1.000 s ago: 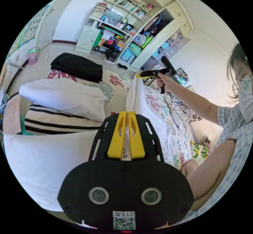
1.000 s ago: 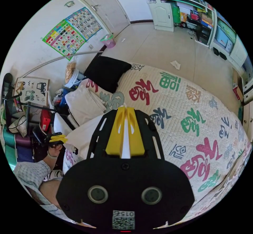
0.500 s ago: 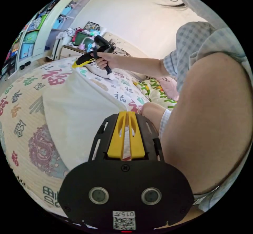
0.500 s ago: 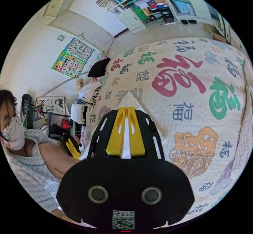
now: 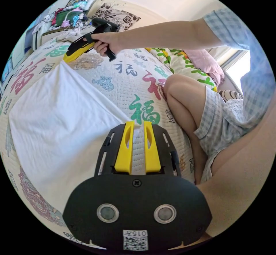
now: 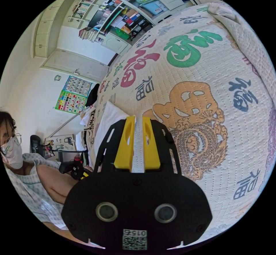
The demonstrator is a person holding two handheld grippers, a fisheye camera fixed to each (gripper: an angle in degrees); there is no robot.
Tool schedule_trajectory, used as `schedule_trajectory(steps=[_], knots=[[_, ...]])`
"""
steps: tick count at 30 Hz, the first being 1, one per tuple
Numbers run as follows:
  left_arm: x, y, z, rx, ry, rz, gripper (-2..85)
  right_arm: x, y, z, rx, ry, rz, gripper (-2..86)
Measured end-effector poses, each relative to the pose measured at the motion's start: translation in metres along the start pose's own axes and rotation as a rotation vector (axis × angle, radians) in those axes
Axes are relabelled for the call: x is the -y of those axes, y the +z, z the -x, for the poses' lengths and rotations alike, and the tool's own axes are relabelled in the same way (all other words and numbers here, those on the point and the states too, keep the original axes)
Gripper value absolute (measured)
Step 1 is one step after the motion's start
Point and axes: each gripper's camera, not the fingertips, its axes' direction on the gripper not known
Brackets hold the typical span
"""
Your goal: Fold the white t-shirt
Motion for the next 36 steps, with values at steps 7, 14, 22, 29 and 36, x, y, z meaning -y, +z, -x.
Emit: schedule_trajectory(steps=[7,14,22,29,36], knots=[[-0.011,-0.047,0.044,-0.094,-0.034,-0.121,5.2,-0.023,-0.067,0.021,-0.073,-0.045,-0.076,2.5],[-0.068,-0.063,0.159,0.071,-0.344,-0.059,1.9,-0.059,0.001,0.079,-0.089,-0.286,0.379,1.3],[-0.089,-0.153,0.259,-0.163,-0.408,-0.383,6.7,-0.106,-0.111,0.030,0.225,-0.036,0.001,6.0],[-0.079,-0.190,0.432,-0.147,-0.574,-0.431,12.5,-0.106,-0.129,-0.008,0.197,0.021,-0.092,11.2],[-0.050,-0.151,0.499,-0.288,-0.559,-0.329,4.6,-0.100,-0.083,0.002,0.220,-0.015,0.074,5.6]])
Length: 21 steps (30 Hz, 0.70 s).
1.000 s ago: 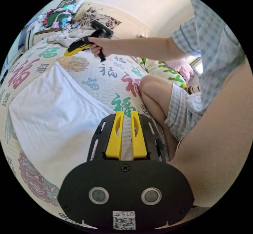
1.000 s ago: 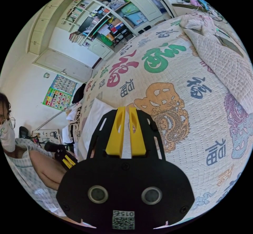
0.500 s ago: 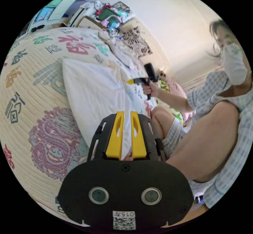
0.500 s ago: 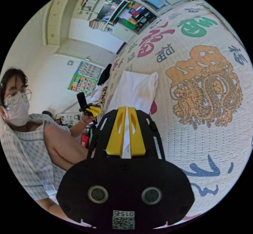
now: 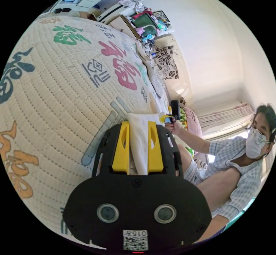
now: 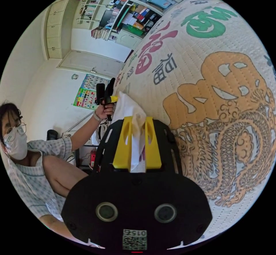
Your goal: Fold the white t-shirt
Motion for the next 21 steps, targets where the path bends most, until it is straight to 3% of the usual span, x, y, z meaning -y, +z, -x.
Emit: schedule_trajectory(steps=[2,7,13,21], knots=[[0.005,0.009,0.007,0.004,-0.011,0.045,1.6,0.000,0.007,0.003,-0.029,-0.011,0.049,4.6],[0.017,-0.013,0.010,0.033,0.037,-0.040,0.0,-0.006,-0.011,0.019,-0.060,-0.048,-0.041,3.7],[0.022,-0.042,-0.030,0.071,0.275,-0.064,0.0,-0.030,-0.013,0.079,-0.119,-0.265,-0.083,3.7],[-0.114,-0.027,-0.090,0.164,0.536,0.115,0.0,-0.170,0.070,0.147,-0.230,-0.482,0.150,4.2]])
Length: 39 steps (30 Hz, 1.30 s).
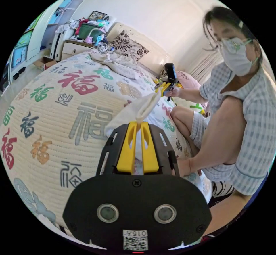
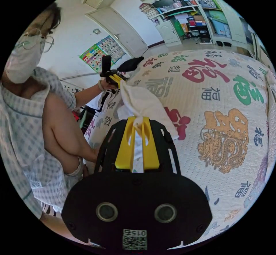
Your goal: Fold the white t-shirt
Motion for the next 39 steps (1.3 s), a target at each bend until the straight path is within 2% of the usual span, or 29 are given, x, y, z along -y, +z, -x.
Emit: schedule_trajectory(steps=[7,12,16,18,20,22,24,26,31,36,39], knots=[[-0.077,0.069,-0.034,0.037,-0.159,0.139,-0.1,-0.049,0.116,0.037,-0.145,0.010,0.288,5.0],[-0.089,0.083,-0.048,0.162,-0.211,0.330,1.9,-0.068,0.131,0.045,-0.044,0.087,0.328,8.7],[-0.073,0.067,-0.054,0.135,-0.323,0.168,6.7,-0.067,0.116,0.045,-0.046,0.182,0.176,8.0],[-0.045,0.077,-0.067,0.073,-0.297,0.040,6.5,-0.051,0.125,0.051,-0.102,0.197,0.086,7.5],[-0.023,0.101,-0.076,0.050,-0.266,0.017,5.6,-0.037,0.151,0.054,-0.117,0.175,0.112,6.7],[-0.009,0.136,-0.079,0.057,-0.241,0.083,4.8,-0.028,0.194,0.051,-0.125,0.185,0.235,5.5],[-0.011,0.185,-0.072,0.147,-0.259,0.253,2.1,-0.029,0.252,0.046,-0.244,0.212,0.407,3.8],[-0.021,0.205,-0.069,0.228,-0.252,0.325,0.4,-0.032,0.269,0.048,-0.274,0.199,0.387,2.3],[-0.014,0.220,-0.081,0.337,-0.323,0.344,-0.6,-0.031,0.289,0.040,-0.293,0.331,0.363,0.3],[0.008,0.269,-0.094,0.508,-0.496,0.421,-0.7,-0.015,0.341,0.043,-0.457,0.464,0.399,0.1],[0.017,0.291,-0.107,0.636,-0.525,0.436,-0.6,-0.005,0.366,0.046,-0.571,0.544,0.417,0.1]])
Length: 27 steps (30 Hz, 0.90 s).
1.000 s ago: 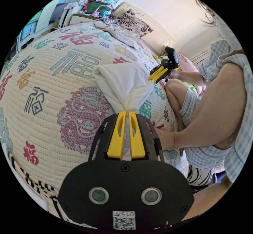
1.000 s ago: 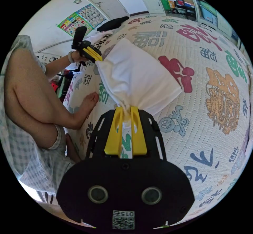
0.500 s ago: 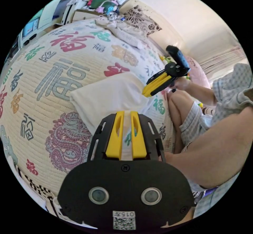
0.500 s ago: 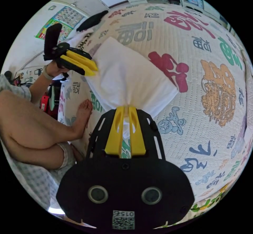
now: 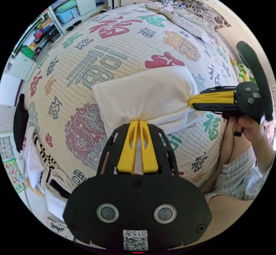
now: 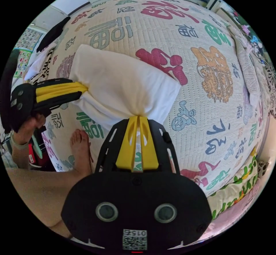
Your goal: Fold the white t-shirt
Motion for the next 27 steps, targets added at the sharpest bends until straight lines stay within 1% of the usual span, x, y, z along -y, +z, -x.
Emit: schedule_trajectory(steps=[4,7,9,13,16,17,21,27], knots=[[-0.002,0.003,-0.009,0.018,-0.094,-0.014,-0.3,0.007,0.012,0.012,-0.042,0.006,0.018,-0.1],[-0.006,0.004,-0.006,-0.030,-0.168,-0.042,-0.3,0.010,0.020,0.005,0.011,0.085,-0.002,-0.4],[-0.008,0.003,-0.006,-0.073,-0.165,-0.052,-0.5,0.011,0.029,0.004,0.048,0.044,-0.024,-0.3],[-0.011,0.001,-0.007,-0.104,-0.185,-0.061,-0.6,0.011,0.035,0.004,0.058,0.022,-0.060,-0.1],[-0.010,-0.003,-0.007,-0.120,-0.189,-0.051,-0.6,0.015,0.042,0.002,0.065,0.164,-0.087,0.0],[-0.010,-0.004,-0.008,-0.117,-0.194,-0.046,-0.6,0.016,0.045,0.004,0.044,0.162,-0.090,0.0],[-0.008,-0.009,-0.014,-0.082,-0.187,-0.036,-0.5,0.020,0.050,0.013,-0.047,0.001,-0.102,0.0],[-0.013,-0.022,-0.007,-0.120,-0.251,-0.045,-0.5,0.027,0.051,-0.004,-0.003,0.044,-0.113,0.0]])
